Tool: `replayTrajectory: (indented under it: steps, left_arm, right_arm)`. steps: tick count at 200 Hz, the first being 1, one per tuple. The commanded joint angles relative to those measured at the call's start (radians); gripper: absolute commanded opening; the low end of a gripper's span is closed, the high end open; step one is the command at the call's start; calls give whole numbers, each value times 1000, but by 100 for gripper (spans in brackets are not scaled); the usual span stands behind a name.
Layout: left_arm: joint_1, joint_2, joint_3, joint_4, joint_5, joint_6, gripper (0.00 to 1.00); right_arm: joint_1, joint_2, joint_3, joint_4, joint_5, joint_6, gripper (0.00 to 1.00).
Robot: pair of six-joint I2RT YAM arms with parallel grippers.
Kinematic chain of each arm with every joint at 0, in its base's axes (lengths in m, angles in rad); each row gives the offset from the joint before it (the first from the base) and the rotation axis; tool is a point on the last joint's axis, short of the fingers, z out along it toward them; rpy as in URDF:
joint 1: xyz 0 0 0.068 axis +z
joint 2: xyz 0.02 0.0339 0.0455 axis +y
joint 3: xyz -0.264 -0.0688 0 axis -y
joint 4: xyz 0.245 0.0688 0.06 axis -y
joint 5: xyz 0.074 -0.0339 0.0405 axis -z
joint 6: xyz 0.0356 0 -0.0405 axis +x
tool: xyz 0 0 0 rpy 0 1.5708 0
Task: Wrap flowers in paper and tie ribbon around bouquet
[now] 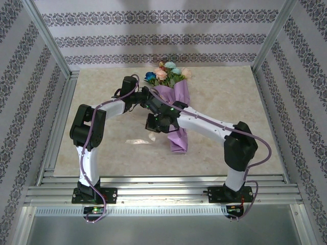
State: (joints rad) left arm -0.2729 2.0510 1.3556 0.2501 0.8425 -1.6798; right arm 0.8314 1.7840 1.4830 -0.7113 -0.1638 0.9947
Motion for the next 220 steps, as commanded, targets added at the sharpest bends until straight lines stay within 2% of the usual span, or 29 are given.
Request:
replayTrajectory:
  steps: [1,22,37,56,89,115,159,220]
  left_arm:
    - [1,11,28,-31,12,28,0]
    - [-9,11,28,-41,14,32,0]
    - [-17,11,27,-46,15,35,0]
    - [-25,11,24,-49,15,35,0]
    - [-32,8,27,-66,10,40,0]
    - [-43,6,31,-72,15,41,0]
    - [-52,-28,-4,-93,-20,47,0]
    - [-57,-95,-11,-184,-75,95,0]
  right_arm:
    - [-70,-100,-76,-126,-141,-93,0]
    - [-157,-168,-115,-184,-254,-187,0]
    - [-210,-195,-121,-276,-285,-267,0]
    - [-275,-229,-127,-373,-259,-340,0]
    - [-391,-264,-146,-431,-245,-408,0]
    - [-443,-256,-128,-472,-194,-461,0]
    - [-487,-124,39,-498,-53,-579,0]
    - [-453,97,300,-630,303,-724,0]
